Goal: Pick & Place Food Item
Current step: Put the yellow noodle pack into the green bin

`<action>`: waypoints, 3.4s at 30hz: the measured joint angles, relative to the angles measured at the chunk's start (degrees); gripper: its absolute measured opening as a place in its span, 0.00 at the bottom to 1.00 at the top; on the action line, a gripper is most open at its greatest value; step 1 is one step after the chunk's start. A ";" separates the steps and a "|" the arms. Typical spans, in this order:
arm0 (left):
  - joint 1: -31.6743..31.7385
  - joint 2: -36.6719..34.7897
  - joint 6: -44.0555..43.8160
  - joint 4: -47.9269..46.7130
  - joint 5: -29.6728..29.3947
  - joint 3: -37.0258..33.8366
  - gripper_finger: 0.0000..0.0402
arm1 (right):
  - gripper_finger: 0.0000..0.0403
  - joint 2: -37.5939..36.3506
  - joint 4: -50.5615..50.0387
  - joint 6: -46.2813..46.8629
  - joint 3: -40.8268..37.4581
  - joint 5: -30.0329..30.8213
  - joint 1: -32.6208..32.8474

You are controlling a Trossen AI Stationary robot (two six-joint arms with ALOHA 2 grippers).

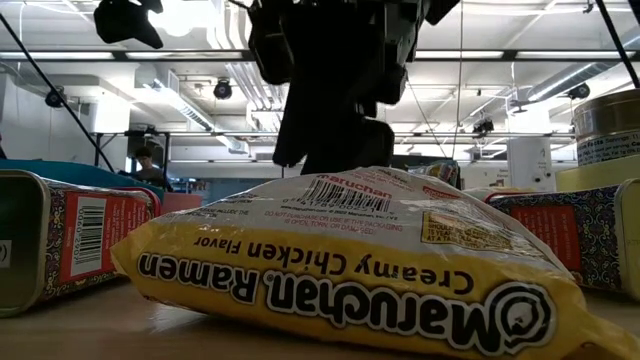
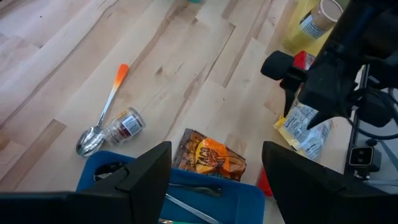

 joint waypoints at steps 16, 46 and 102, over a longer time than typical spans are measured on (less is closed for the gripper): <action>-0.02 0.00 0.17 -0.13 0.02 0.00 0.64 | 0.50 0.40 5.87 0.47 -3.63 0.26 -0.12; -0.02 0.00 1.09 -0.17 0.02 0.00 0.64 | 0.21 0.42 13.86 3.72 -8.91 0.17 -0.15; 0.02 0.00 3.85 -0.35 -0.04 0.02 0.64 | 0.02 -40.72 8.61 11.18 -27.37 25.23 -11.44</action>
